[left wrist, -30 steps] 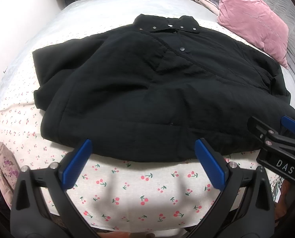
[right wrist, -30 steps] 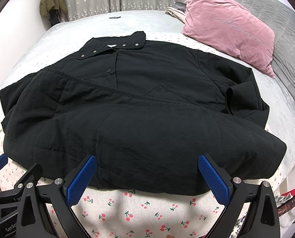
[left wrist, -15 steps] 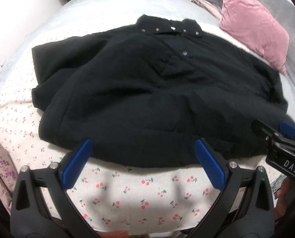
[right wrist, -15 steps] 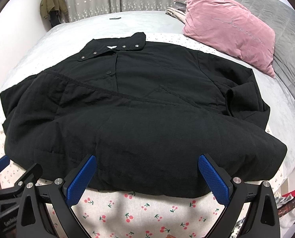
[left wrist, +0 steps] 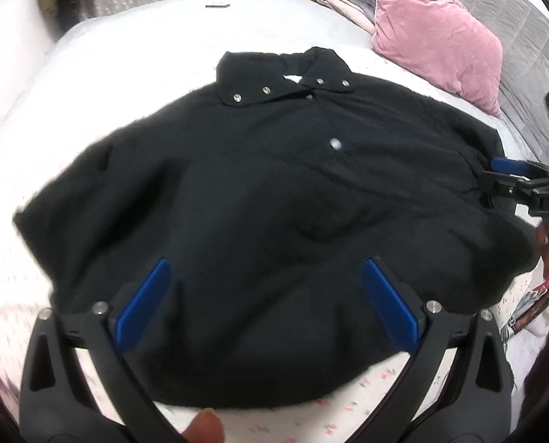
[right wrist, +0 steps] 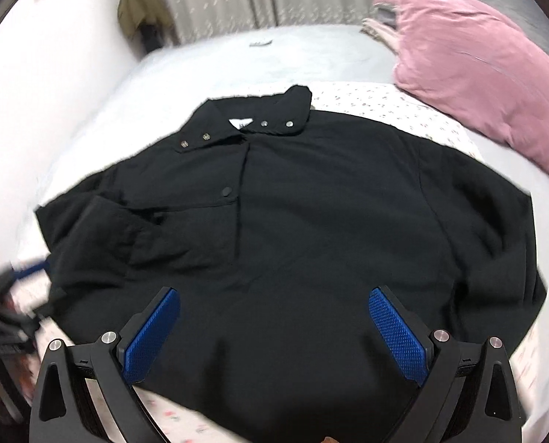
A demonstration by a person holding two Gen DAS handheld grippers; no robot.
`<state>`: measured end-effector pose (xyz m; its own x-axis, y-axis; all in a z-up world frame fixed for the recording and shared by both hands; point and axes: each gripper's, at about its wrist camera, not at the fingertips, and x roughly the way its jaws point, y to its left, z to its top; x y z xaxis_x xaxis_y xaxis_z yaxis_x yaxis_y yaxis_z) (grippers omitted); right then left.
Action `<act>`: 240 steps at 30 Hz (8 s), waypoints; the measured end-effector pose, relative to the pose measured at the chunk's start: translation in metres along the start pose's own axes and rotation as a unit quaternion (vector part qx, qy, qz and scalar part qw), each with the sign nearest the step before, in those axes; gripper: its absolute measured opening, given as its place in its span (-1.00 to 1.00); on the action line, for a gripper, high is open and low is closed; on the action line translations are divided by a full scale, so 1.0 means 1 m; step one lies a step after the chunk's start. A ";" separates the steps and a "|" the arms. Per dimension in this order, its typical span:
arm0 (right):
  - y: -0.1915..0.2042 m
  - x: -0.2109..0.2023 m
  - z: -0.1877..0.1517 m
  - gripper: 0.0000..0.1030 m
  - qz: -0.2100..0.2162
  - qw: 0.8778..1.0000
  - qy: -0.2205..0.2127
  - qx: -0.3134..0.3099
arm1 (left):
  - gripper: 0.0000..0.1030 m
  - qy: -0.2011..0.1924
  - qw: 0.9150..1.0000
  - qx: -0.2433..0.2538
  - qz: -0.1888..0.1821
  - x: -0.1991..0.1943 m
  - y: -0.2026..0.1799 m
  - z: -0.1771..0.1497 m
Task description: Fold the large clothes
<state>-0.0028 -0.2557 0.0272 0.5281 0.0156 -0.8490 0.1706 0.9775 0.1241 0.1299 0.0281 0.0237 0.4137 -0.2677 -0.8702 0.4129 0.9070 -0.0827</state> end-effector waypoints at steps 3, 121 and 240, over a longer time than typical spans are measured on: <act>-0.021 0.021 0.038 1.00 0.027 0.999 0.018 -0.024 | 1.00 -0.006 0.999 0.002 -0.031 0.012 0.027 0.039; -0.181 0.001 0.010 0.59 -0.060 0.994 0.006 0.086 | 0.43 0.020 0.987 -0.037 -0.155 0.107 0.087 0.071; 0.038 0.085 -0.046 0.32 0.087 0.995 0.049 0.025 | 0.51 0.090 0.951 0.238 -0.174 0.002 -0.085 -0.155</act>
<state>0.0097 -0.2078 -0.0638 0.4704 0.2070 -0.8579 0.1258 0.9464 0.2973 -0.0297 0.0008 -0.0462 0.0575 -0.4263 -0.9028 0.8373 0.5130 -0.1889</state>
